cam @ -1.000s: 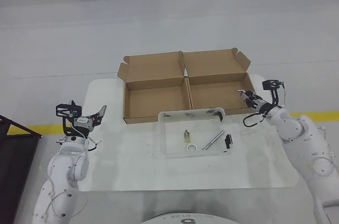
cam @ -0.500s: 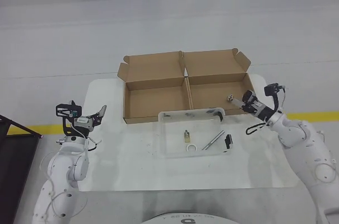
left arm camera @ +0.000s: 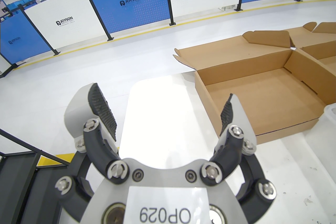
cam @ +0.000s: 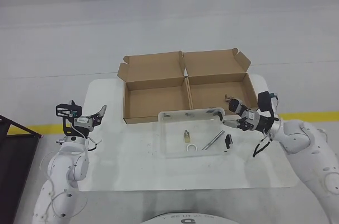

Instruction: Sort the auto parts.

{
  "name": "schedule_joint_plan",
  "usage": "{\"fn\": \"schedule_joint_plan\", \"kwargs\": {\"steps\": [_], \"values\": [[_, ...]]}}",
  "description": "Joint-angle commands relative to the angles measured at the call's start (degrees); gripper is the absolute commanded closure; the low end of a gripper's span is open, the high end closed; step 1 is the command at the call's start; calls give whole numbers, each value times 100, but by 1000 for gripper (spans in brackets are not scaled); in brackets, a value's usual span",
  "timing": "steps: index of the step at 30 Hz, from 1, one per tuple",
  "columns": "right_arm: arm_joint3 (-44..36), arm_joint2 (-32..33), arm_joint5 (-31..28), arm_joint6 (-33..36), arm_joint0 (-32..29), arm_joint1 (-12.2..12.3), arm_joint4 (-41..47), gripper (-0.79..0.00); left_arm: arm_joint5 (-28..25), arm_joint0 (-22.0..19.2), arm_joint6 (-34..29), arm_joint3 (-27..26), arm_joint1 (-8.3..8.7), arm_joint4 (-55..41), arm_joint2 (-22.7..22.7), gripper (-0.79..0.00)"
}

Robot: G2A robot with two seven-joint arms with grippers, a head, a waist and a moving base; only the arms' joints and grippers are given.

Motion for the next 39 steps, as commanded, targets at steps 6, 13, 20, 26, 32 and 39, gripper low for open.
{"fn": "schedule_joint_plan", "kwargs": {"steps": [6,13,20,26,32,39], "values": [[-150,-81,255,64,-9,-20,-107,-785,0,0,0,0,0,0,0,-785],[-638,-535,931,1484,305,-21,-618,-785,0,0,0,0,0,0,0,-785],[-1184,-700,1230,2457,442,19,-346,-785,0,0,0,0,0,0,0,-785],[-1225,-1262,2174,2649,769,-100,-978,-785,0,0,0,0,0,0,0,-785],[-922,-1594,1871,2278,1031,-207,-755,-739,0,0,0,0,0,0,0,-785],[-733,-1254,1102,1465,806,-153,-728,-785,0,0,0,0,0,0,0,-785]]}}
